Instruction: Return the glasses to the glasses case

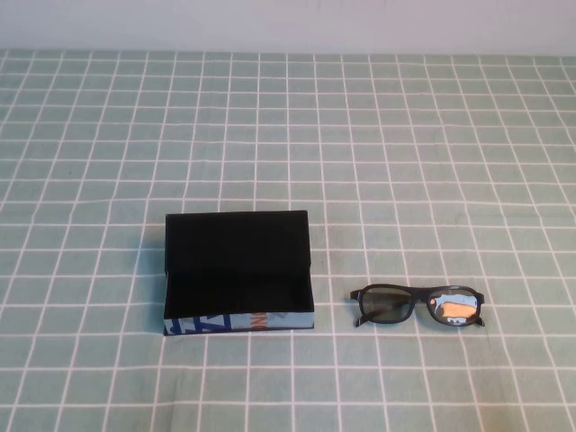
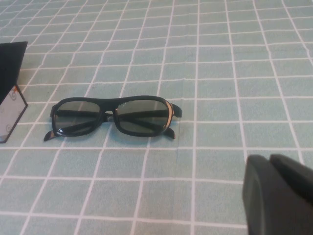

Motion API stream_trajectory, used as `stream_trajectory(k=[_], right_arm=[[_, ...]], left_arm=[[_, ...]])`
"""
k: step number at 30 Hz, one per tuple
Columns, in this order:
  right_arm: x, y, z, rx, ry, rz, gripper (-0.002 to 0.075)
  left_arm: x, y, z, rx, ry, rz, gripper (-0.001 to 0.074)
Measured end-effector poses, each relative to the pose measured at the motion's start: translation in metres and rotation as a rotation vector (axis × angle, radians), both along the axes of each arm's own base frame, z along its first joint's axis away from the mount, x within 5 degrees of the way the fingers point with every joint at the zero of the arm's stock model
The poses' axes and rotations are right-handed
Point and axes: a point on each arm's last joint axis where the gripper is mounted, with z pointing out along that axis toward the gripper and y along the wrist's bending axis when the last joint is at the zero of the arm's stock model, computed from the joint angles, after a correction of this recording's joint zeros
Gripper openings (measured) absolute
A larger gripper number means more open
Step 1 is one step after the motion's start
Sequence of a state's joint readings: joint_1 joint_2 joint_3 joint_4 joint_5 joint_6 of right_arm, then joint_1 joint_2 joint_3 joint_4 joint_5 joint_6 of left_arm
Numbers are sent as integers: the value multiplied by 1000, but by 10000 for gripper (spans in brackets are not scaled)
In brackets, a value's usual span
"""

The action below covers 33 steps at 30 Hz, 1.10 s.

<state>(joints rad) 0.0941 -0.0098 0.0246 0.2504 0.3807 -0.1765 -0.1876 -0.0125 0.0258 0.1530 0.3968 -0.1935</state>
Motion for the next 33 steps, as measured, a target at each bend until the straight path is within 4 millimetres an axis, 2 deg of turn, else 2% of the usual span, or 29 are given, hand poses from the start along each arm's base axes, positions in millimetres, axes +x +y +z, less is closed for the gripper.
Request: stream_trajectory(k=[18,29,33], right_arm=[[0,0,0,2,0,0,-12],[0,0,0,2,-3,-1,-12],[2,-2,5,9,-59,-21,-12]], left_arm=[[0,1,0,41,-8,2,-1],[2,0,6,38,-74,-9,-1],[3,-1,10,32,-121,-17,-1]])
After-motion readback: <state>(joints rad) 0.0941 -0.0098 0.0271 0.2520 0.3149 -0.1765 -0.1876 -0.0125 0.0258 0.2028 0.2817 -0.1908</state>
